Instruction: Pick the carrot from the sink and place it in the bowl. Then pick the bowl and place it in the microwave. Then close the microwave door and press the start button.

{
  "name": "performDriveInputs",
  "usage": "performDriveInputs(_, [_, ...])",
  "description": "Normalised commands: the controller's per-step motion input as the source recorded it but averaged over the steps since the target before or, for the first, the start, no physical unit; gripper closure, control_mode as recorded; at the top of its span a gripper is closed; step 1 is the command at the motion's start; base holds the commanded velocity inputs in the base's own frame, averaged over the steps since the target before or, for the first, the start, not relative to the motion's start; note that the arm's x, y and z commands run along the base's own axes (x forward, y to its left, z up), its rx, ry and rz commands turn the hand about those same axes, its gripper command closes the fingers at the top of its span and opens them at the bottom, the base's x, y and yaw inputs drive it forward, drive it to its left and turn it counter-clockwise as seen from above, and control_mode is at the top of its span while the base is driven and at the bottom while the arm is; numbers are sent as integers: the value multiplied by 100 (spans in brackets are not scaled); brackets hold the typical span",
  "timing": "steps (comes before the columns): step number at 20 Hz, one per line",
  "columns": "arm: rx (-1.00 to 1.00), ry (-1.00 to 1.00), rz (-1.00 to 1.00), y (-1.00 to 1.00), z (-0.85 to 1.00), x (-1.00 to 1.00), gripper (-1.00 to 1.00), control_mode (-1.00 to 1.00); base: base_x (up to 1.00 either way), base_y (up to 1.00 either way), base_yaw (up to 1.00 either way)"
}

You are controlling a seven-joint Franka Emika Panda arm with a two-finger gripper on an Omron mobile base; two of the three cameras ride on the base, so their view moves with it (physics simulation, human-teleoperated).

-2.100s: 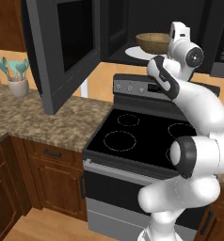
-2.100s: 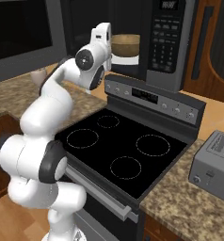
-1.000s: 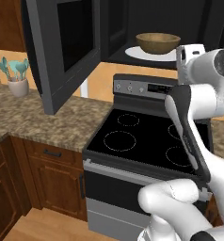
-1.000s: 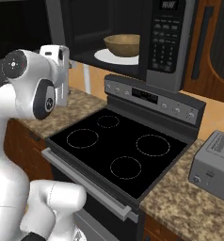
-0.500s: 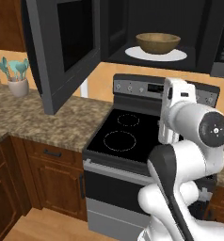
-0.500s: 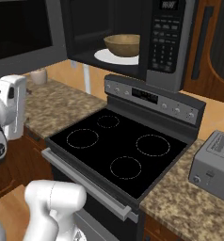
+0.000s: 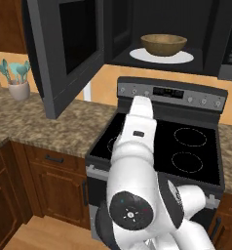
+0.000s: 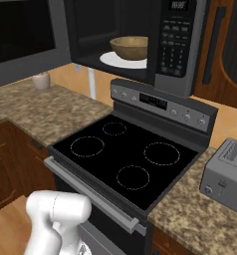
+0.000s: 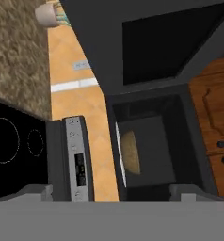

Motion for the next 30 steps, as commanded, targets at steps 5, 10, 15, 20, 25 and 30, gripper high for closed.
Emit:
performDriveInputs(5, [-14, -20, -31, 92, -14, 23, -100, -100, 0, 0, 0])
performDriveInputs(10, [-9, -18, -37, 86, -26, 16, -100, -100, 0, 0, 0])
performDriveInputs(15, [1, 0, -19, 53, -12, 15, -100, -100, 0, 0, 0])
performDriveInputs(20, [0, 0, -6, 65, -18, 22, -100, -100, 0, 0, 0])
performDriveInputs(25, [-1, 7, -2, 48, -33, 56, -100, -100, 0, 0, 0])
performDriveInputs(30, [-7, 9, -3, 69, -37, 82, -100, -100, 0, 0, 0])
